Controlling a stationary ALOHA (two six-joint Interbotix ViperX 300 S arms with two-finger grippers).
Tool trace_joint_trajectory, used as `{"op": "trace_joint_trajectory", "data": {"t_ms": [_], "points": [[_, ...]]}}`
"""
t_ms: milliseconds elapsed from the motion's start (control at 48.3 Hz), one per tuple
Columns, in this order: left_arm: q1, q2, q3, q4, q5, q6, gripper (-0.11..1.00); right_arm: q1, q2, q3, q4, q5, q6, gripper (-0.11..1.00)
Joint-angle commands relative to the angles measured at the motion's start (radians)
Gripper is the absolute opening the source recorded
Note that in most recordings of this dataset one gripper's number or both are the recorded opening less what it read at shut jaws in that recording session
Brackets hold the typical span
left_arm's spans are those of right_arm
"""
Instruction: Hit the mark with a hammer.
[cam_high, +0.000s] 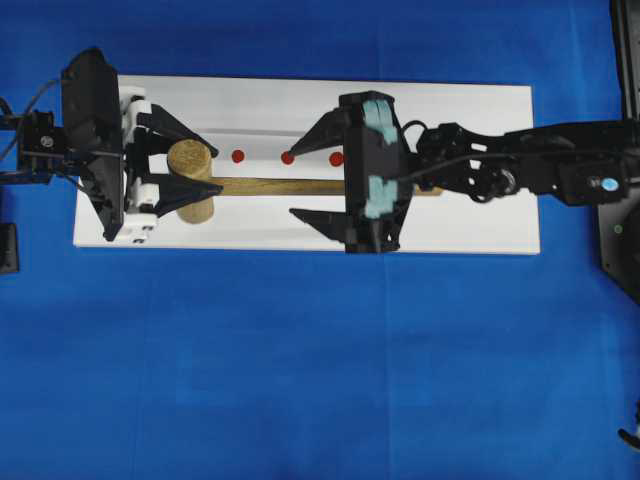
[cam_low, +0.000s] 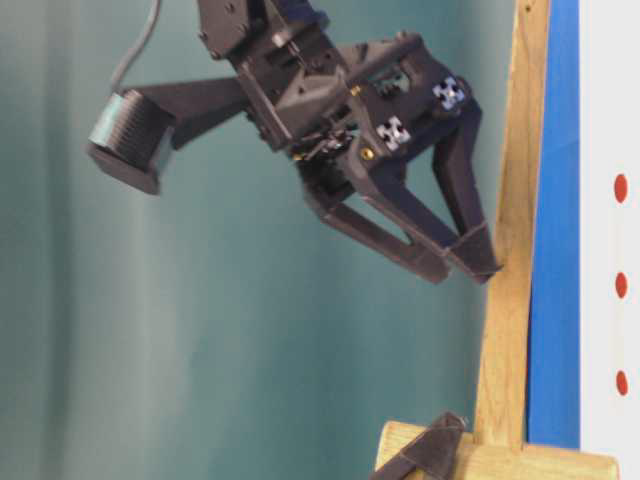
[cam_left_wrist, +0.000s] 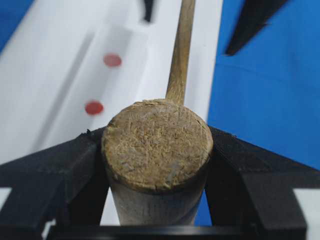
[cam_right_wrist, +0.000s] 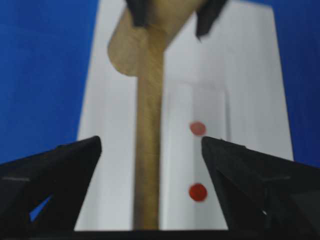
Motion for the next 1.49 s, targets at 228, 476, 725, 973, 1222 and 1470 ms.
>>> {"op": "trace_joint_trajectory", "data": {"t_ms": [228,476,725,973,1222,1470], "points": [[0.011,-0.097,-0.020,0.000,0.035,-0.442,0.46,0.005,-0.025,-0.005,-0.005,-0.009,-0.041,0.90],[-0.011,-0.141,0.005,0.002,0.035,-0.689,0.46,0.005,-0.003,-0.002,-0.006,-0.023,-0.091,0.90],[-0.040,-0.153,0.011,0.002,0.035,-0.759,0.46,-0.008,0.017,0.000,-0.006,-0.040,-0.094,0.89],[-0.051,-0.147,0.006,0.002,0.037,-0.759,0.46,-0.012,0.026,-0.002,-0.006,-0.089,-0.107,0.52],[-0.055,-0.146,0.006,0.002,0.040,-0.761,0.46,-0.012,0.028,-0.003,-0.005,-0.069,-0.114,0.11],[-0.057,-0.146,0.003,0.002,0.069,-0.767,0.46,-0.012,0.026,-0.005,-0.003,-0.067,-0.114,0.11]]}}
